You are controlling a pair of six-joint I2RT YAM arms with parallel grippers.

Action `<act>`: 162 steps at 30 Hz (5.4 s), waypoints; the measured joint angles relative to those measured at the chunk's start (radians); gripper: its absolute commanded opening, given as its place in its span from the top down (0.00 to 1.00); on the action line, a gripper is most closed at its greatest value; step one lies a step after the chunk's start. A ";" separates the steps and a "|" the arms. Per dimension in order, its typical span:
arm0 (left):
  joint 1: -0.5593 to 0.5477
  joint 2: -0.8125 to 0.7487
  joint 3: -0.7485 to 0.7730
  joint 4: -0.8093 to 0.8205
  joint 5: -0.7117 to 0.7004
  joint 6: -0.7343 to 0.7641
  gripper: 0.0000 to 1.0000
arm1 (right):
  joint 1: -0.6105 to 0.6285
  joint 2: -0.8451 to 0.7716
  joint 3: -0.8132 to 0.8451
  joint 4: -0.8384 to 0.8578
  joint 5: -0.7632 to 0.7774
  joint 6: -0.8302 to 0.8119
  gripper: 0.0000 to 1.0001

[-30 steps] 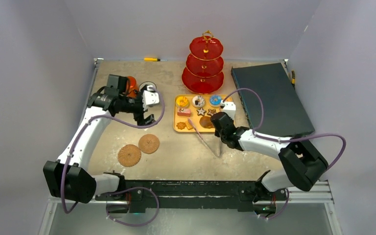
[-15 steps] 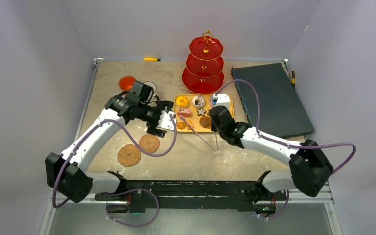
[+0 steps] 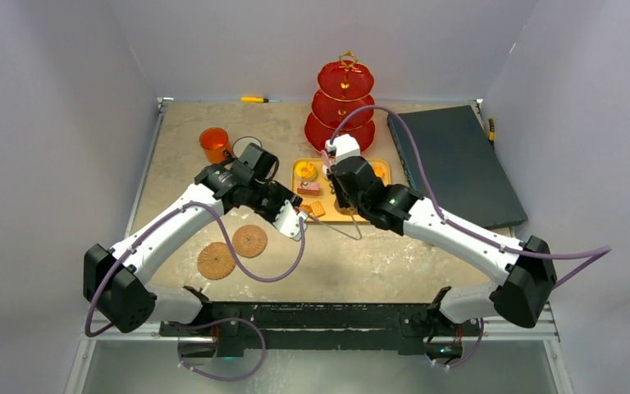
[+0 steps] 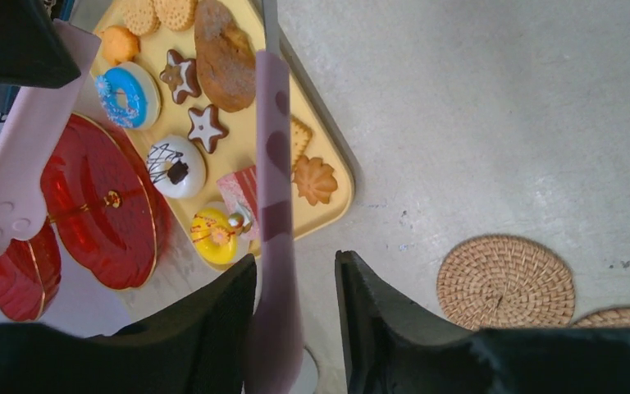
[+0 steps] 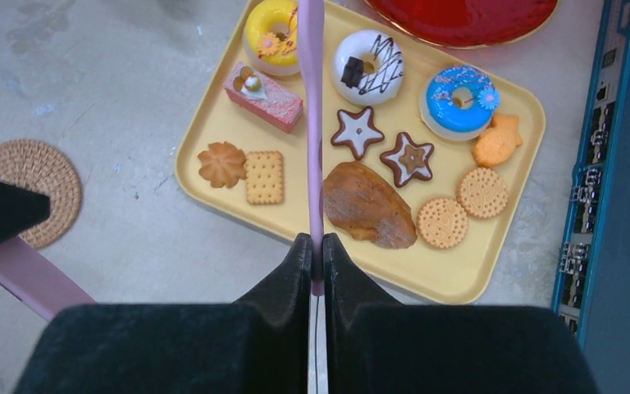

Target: Serve the afternoon tea

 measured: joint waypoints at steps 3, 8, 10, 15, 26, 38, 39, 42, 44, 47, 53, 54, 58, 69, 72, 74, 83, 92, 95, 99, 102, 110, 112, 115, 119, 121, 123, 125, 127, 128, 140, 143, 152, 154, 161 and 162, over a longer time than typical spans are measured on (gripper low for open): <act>-0.001 0.000 0.003 -0.001 -0.022 0.008 0.82 | 0.025 0.008 0.039 -0.049 -0.001 -0.034 1.00; -0.006 0.000 0.008 -0.009 -0.048 0.005 0.89 | 0.055 0.027 0.072 -0.088 -0.003 -0.080 1.00; -0.011 0.000 0.008 -0.014 -0.055 0.003 0.99 | 0.058 0.026 0.079 -0.092 -0.023 -0.098 0.71; -0.015 0.000 0.011 -0.019 -0.051 -0.081 1.00 | 0.058 -0.006 0.081 -0.092 -0.093 -0.130 0.13; 0.110 -0.070 0.015 0.307 0.209 -0.947 1.00 | -0.013 -0.240 0.204 -0.008 -0.242 -0.224 0.02; 0.289 -0.130 -0.075 0.782 0.425 -1.744 1.00 | -0.200 -0.389 0.110 0.155 -0.723 -0.214 0.02; 0.304 -0.140 -0.079 0.816 0.438 -1.791 1.00 | -0.233 -0.389 0.080 0.174 -0.783 -0.201 0.02; 0.333 -0.171 -0.084 0.898 0.475 -1.909 1.00 | -0.385 -0.381 -0.013 0.265 -0.959 -0.133 0.02; 0.342 -0.188 -0.085 0.955 0.502 -1.982 1.00 | -0.472 -0.366 -0.069 0.341 -1.052 -0.073 0.02; 0.344 -0.207 -0.099 1.063 0.546 -2.100 1.00 | -0.519 -0.314 -0.095 0.462 -1.185 0.005 0.02; 0.344 -0.221 -0.128 1.168 0.616 -2.241 1.00 | -0.544 -0.195 -0.097 0.772 -1.362 0.139 0.02; 0.344 -0.222 -0.134 1.181 0.628 -2.257 1.00 | -0.546 -0.183 -0.100 0.835 -1.366 0.155 0.02; 0.342 -0.222 -0.137 1.205 0.658 -2.298 1.00 | -0.548 -0.156 -0.108 1.018 -1.382 0.190 0.02; 0.314 -0.225 -0.138 1.236 0.699 -2.324 1.00 | -0.548 0.087 -0.091 1.497 -1.410 0.423 0.02; 0.304 -0.225 -0.138 1.235 0.702 -2.324 1.00 | -0.543 0.105 -0.088 1.571 -1.410 0.466 0.02; 0.297 -0.225 -0.138 1.235 0.703 -2.321 1.00 | -0.530 0.115 -0.070 1.593 -1.410 0.478 0.02; 0.286 -0.221 -0.138 1.229 0.702 -2.296 1.00 | -0.439 0.109 -0.026 1.513 -1.410 0.418 0.02; 0.280 -0.217 -0.105 1.151 0.701 -2.181 1.00 | -0.420 0.060 -0.026 1.435 -1.414 0.389 0.02; 0.276 -0.214 -0.091 1.144 0.706 -2.157 1.00 | -0.420 0.055 -0.026 1.470 -1.439 0.420 0.02; 0.274 -0.208 -0.080 1.133 0.723 -2.140 1.00 | -0.420 0.059 -0.026 1.526 -1.476 0.482 0.02; 0.269 -0.207 -0.072 1.128 0.731 -2.136 1.00 | -0.421 0.064 -0.026 1.572 -1.494 0.526 0.02; 0.260 -0.208 -0.065 1.099 0.730 -2.075 1.00 | -0.403 0.064 -0.017 1.580 -1.487 0.570 0.02; 0.260 -0.208 -0.062 1.090 0.728 -2.052 1.00 | -0.387 0.064 -0.010 1.564 -1.479 0.566 0.02; 0.260 -0.208 -0.054 1.065 0.719 -2.020 1.00 | -0.367 0.064 -0.009 1.524 -1.451 0.540 0.02; 0.260 -0.208 -0.050 1.025 0.700 -1.969 1.00 | -0.359 0.063 -0.009 1.474 -1.400 0.519 0.04; 0.260 -0.208 -0.050 1.009 0.693 -1.946 1.00 | -0.357 0.063 -0.009 1.458 -1.374 0.518 0.07; 0.257 -0.208 -0.046 0.992 0.685 -1.926 1.00 | -0.354 0.063 -0.009 1.448 -1.350 0.519 0.12; 0.256 -0.208 -0.039 0.978 0.680 -1.909 1.00 | -0.354 0.063 -0.009 1.444 -1.336 0.520 0.16; 0.256 -0.208 -0.032 0.962 0.678 -1.894 1.00 | -0.354 0.063 -0.009 1.440 -1.329 0.521 0.22; 0.256 -0.208 -0.028 0.951 0.678 -1.886 1.00 | -0.353 0.063 -0.008 1.435 -1.331 0.521 0.24; 0.254 -0.208 0.002 0.880 0.679 -1.818 1.00 | -0.352 0.042 0.042 1.309 -1.422 0.477 0.38; 0.254 -0.208 0.010 0.870 0.679 -1.817 1.00 | -0.352 0.025 0.049 1.259 -1.438 0.439 0.43; 0.247 -0.208 0.017 0.858 0.669 -1.792 0.96 | -0.349 -0.021 0.049 1.155 -1.432 0.358 0.64; 0.247 -0.208 0.020 0.841 0.650 -1.772 0.98 | -0.349 -0.021 0.049 1.149 -1.416 0.358 0.60; 0.247 -0.210 0.051 0.748 0.612 -1.637 1.00 | -0.349 -0.021 0.027 1.160 -1.357 0.383 0.37; 0.246 -0.210 0.054 0.738 0.609 -1.622 1.00 | -0.349 -0.021 0.024 1.164 -1.350 0.386 0.34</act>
